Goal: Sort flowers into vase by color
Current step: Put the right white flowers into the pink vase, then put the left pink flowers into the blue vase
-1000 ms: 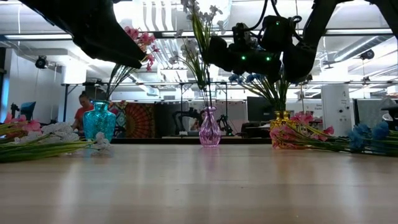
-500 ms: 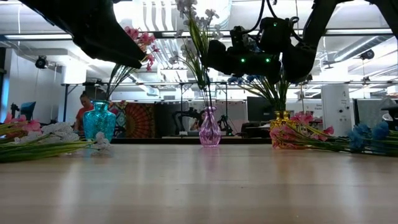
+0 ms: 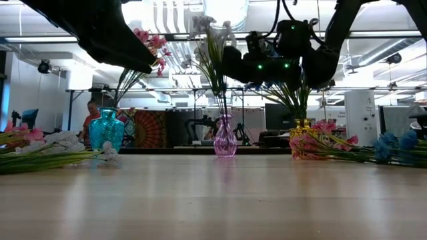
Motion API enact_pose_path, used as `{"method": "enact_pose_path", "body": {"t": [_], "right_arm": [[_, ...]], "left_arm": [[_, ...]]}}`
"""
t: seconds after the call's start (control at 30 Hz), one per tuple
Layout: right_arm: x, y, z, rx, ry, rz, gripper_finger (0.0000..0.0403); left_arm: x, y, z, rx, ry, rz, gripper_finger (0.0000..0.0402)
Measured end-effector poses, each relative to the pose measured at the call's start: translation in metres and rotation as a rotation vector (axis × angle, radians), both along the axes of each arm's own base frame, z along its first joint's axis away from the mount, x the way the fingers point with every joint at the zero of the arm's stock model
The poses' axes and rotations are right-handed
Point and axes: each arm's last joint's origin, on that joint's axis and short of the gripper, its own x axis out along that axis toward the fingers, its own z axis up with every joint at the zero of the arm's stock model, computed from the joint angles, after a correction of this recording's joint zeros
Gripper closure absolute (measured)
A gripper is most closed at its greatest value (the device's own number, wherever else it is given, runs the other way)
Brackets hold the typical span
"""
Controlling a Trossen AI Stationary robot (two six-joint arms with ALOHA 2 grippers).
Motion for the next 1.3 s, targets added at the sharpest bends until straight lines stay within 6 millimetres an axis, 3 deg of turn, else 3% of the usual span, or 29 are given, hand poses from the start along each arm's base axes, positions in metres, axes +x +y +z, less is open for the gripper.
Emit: {"method": "enact_pose_path", "body": {"t": [0.57, 1.07, 1.3], "right_arm": [[-0.004, 0.005, 0.009, 0.095, 0.138, -0.001, 0.019], [-0.022, 0.015, 0.028, 0.217, 0.322, -0.06, 0.0181], [-0.032, 0.025, 0.04, 0.247, 0.367, -0.044, 0.0181]], "left_arm": [[-0.001, 0.0, -0.001, -0.012, 0.006, 0.011, 0.0075], [-0.001, 0.0, -0.002, -0.046, 0.001, 0.024, 0.0075], [-0.003, -0.001, 0.001, -0.16, 0.061, 0.021, 0.0075]]}}
